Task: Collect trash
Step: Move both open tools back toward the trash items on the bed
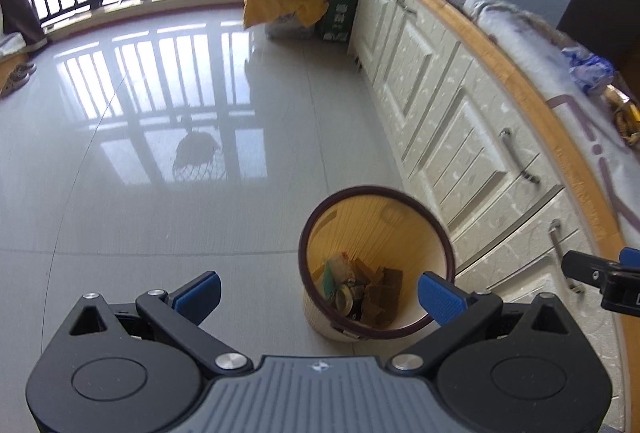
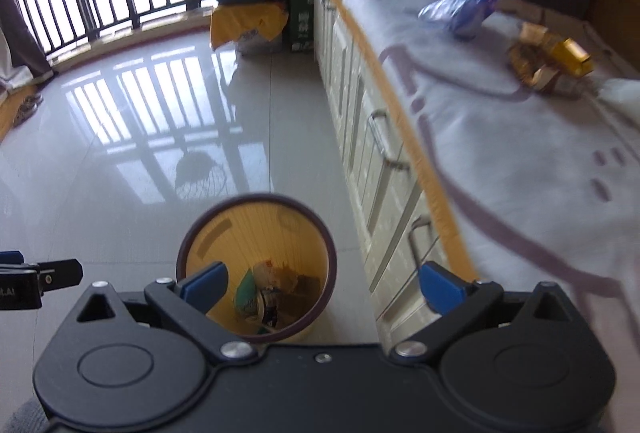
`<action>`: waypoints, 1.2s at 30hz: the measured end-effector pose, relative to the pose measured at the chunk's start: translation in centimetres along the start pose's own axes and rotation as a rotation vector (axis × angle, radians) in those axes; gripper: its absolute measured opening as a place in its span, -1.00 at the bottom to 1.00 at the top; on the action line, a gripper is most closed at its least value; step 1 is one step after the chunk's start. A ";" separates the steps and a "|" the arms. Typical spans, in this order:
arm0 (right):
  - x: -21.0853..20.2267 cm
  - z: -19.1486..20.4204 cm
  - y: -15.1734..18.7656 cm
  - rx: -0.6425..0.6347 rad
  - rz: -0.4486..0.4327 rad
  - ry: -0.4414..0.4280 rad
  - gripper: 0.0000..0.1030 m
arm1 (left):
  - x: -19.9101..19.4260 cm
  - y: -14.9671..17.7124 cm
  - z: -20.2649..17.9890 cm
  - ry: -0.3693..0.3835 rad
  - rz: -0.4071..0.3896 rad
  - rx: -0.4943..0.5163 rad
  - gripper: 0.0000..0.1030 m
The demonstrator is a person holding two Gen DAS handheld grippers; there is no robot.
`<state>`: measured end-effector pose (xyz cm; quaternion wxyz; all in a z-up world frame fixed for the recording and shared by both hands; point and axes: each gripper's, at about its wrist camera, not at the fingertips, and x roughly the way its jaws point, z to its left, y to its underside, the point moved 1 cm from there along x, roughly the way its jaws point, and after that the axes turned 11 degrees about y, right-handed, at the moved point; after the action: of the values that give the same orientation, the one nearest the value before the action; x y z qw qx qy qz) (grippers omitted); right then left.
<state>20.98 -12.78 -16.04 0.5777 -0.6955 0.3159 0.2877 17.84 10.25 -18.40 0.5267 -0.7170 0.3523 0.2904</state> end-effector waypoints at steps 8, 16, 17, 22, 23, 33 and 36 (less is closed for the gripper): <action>-4.4 -3.8 -0.5 0.085 -0.117 0.022 1.00 | -2.3 -1.1 -3.0 0.058 -0.089 0.049 1.00; -6.6 -8.8 0.0 0.184 -0.250 0.089 1.00 | -3.8 -2.0 -7.0 0.140 -0.174 0.093 1.00; -6.8 -9.5 0.1 0.194 -0.265 0.097 1.00 | -3.8 -2.0 -7.6 0.150 -0.181 0.099 1.00; -7.2 -12.6 0.3 0.232 -0.330 0.146 1.00 | -3.3 -2.5 -10.6 0.199 -0.215 0.132 1.00; -7.0 -13.3 0.3 0.239 -0.340 0.158 1.00 | -3.2 -2.6 -11.2 0.211 -0.220 0.138 1.00; -3.4 -18.9 -1.4 0.295 -0.343 0.161 1.00 | -0.5 -4.5 -17.5 0.296 -0.266 0.233 1.00; -1.7 -19.8 -2.5 0.292 -0.341 0.160 1.00 | 0.5 -5.5 -19.0 0.314 -0.276 0.242 1.00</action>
<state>22.53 -31.73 -9.86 0.6855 -0.6684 0.2770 0.0811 23.47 -7.02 -10.51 0.5822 -0.7264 0.3609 0.0560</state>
